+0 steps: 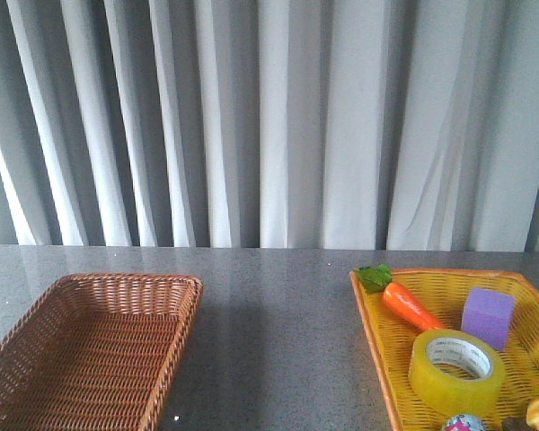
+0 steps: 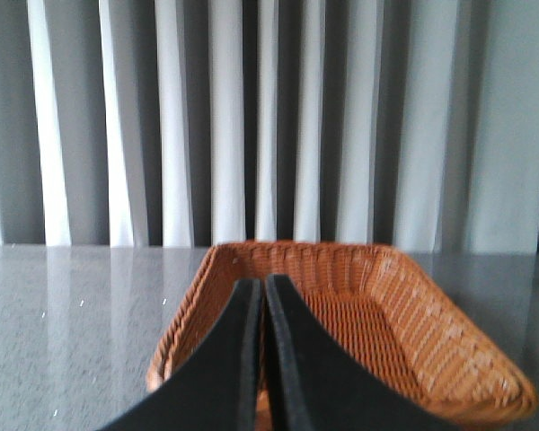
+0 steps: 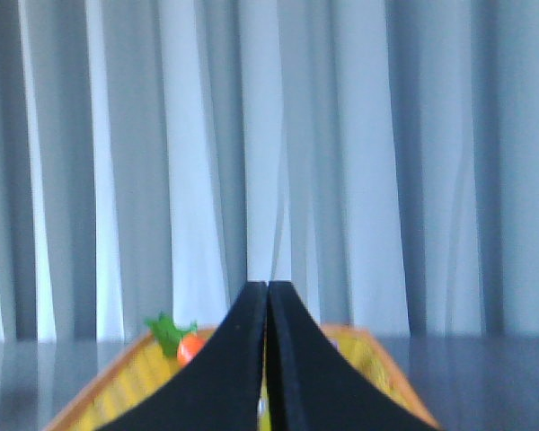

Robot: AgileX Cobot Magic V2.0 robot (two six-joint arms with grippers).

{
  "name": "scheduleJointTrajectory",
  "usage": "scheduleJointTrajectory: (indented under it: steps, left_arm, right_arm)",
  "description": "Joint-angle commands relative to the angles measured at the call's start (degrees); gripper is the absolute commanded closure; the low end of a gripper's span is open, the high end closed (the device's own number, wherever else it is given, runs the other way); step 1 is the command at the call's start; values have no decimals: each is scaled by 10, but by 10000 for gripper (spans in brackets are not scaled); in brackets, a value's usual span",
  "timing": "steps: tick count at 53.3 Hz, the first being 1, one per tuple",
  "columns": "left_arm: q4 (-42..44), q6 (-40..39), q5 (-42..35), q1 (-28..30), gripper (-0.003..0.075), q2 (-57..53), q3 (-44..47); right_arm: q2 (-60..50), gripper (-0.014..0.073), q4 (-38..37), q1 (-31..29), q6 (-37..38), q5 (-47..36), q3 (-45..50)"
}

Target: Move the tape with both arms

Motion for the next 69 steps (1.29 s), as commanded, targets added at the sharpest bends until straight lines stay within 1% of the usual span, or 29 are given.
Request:
scheduleJointTrajectory:
  steps: [1, 7, 12, 15, 18, 25, 31, 36, 39, 44, 48, 52, 59, 64, 66, 69]
  left_arm:
    - [2, -16, -106, -3, 726, -6, -44]
    - [19, 21, -99, -3, 726, 32, -108]
    - [18, 40, -81, -3, 726, 97, -182]
    - [18, 40, -66, -3, 726, 141, -223]
    - [18, 40, -31, -3, 726, 195, -285]
    - [18, 40, 65, -13, 726, 321, -404]
    - [10, 39, 132, -19, 726, 417, -483]
    - [-17, 39, 183, -18, 726, 478, -527]
    - [-35, 39, 197, -18, 726, 500, -543]
    - [-48, 39, 195, -18, 726, 524, -552]
    - [-47, 39, 190, -18, 726, 529, -554]
    - [-47, 39, 184, -18, 726, 531, -554]
    - [-47, 39, 179, -18, 720, 531, -556]
    - [-47, 39, 189, -18, 697, 540, -563]
    - [-47, 39, 200, -18, 681, 546, -571]
    - [-47, 39, 223, -18, 638, 560, -589]
  right_arm:
    - [22, 602, -61, 1, 8, -78, -65]
    - [102, 602, -158, 1, 36, -14, -171]
    - [188, 602, -196, 1, 88, 1, -261]
    - [243, 602, -200, 1, 125, 11, -319]
    - [297, 602, -202, 1, 162, 38, -371]
    - [408, 602, -206, 1, 203, 161, -486]
    - [482, 602, -206, 1, 204, 276, -555]
    - [533, 602, -199, 1, 201, 343, -578]
    - [555, 602, -193, 1, 201, 353, -578]
    - [576, 602, -174, 2, 207, 357, -578]
    - [581, 602, -160, 13, 207, 352, -578]
    - [583, 602, -173, 29, 199, 337, -578]
    - [585, 598, -191, 60, 151, 328, -578]
    - [585, 562, -193, 75, 145, 329, -578]
    - [587, 537, -193, 76, 145, 329, -578]
    - [587, 473, -189, 76, 145, 331, -578]
